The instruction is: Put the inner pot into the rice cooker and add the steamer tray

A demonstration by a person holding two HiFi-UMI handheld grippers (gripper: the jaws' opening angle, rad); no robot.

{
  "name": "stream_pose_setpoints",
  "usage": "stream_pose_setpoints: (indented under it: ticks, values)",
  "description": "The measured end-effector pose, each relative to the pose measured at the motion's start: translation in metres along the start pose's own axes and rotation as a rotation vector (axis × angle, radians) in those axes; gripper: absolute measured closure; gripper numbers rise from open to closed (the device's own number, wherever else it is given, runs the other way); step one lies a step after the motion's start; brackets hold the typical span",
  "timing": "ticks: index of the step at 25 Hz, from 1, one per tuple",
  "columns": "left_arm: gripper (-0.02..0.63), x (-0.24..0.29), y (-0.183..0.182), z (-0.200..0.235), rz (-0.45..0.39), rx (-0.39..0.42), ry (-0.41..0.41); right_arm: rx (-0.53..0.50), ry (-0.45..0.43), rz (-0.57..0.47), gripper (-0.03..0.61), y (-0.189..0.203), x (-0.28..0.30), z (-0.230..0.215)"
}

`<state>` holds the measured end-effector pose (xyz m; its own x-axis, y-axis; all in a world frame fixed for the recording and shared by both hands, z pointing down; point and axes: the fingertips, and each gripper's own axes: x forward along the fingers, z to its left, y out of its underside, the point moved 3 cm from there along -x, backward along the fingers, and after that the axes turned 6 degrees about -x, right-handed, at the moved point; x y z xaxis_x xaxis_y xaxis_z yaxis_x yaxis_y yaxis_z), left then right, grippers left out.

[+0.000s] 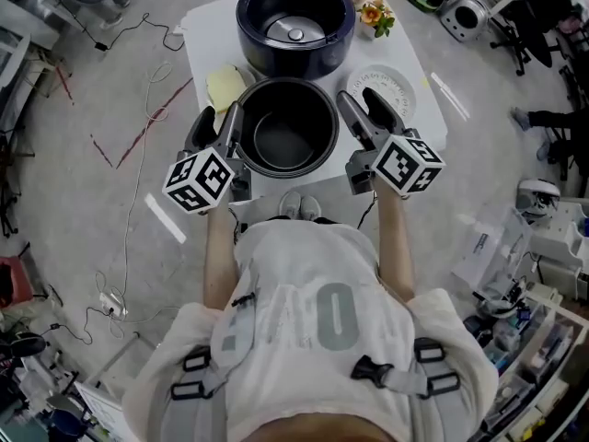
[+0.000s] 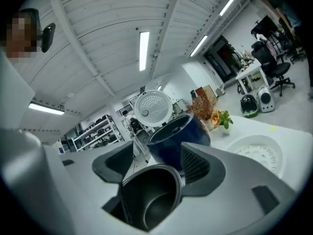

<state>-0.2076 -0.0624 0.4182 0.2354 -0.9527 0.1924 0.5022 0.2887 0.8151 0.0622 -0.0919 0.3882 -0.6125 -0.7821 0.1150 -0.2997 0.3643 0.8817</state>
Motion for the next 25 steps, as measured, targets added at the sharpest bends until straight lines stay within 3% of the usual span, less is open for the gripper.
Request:
stream_pose_setpoints:
  ticks: [10,14,18,25]
  values:
    - [0.362,0.002,0.047,0.030,0.093,-0.321,-0.004,0.186,0.013,0.124,0.295,0.063,0.012,-0.028]
    - [0.370,0.003,0.059,0.037,0.110,-0.409,0.008,0.285,0.004,0.138,0.301,0.082,0.016,-0.033]
    - [0.394,0.002,0.067,0.040,0.124,-0.421,-0.014,0.333,0.002,0.157,0.308,0.094,0.013,-0.035]
    - [0.449,0.006,0.075,0.042,0.146,-0.369,-0.058,0.295,0.005,0.201,0.331,0.104,0.019,-0.034]
